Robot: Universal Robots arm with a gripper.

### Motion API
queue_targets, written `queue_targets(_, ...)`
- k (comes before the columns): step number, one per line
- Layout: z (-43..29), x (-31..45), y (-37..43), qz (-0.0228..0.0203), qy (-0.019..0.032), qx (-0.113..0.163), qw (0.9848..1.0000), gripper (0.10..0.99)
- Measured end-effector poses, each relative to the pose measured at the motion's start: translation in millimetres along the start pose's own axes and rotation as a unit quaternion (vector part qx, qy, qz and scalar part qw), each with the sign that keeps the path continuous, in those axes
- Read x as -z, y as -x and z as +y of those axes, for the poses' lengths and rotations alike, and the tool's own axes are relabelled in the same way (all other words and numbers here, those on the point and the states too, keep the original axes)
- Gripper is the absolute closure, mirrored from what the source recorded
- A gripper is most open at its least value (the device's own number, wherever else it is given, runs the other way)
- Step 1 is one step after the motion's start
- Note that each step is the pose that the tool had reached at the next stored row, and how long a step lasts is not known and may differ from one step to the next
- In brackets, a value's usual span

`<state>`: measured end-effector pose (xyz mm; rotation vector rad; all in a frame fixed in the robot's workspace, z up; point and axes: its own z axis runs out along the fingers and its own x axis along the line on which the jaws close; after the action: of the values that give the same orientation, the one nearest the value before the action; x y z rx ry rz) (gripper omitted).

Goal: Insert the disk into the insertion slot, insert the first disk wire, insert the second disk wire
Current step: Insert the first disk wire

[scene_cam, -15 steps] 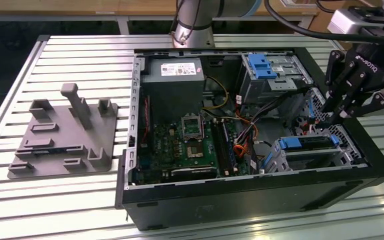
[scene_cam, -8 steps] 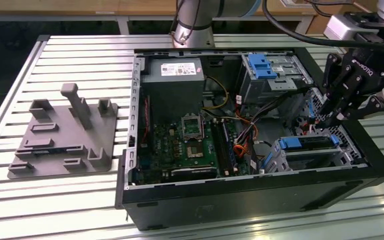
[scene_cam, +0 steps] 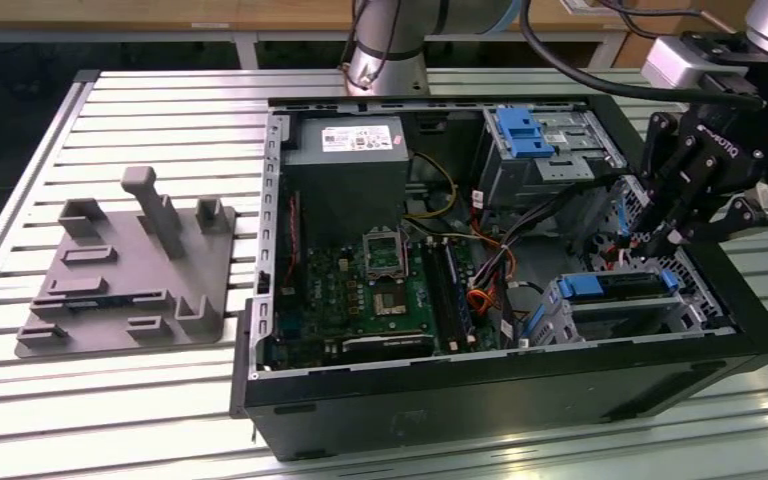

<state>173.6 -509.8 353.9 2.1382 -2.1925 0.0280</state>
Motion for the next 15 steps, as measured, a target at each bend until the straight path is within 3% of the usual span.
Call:
queue_targets(10, -1.4, -3.0, 0.3, -0.0003, 0.0017, -0.008, 1.0, 0.753)
queue_targets(12, -2.2, -3.6, 0.3, -0.0004, 0.0023, -0.01, 0.9999, 0.878)
queue_targets(15, -2.9, -4.8, 0.4, -0.0005, 0.0032, -0.014, 0.9999, 0.922)
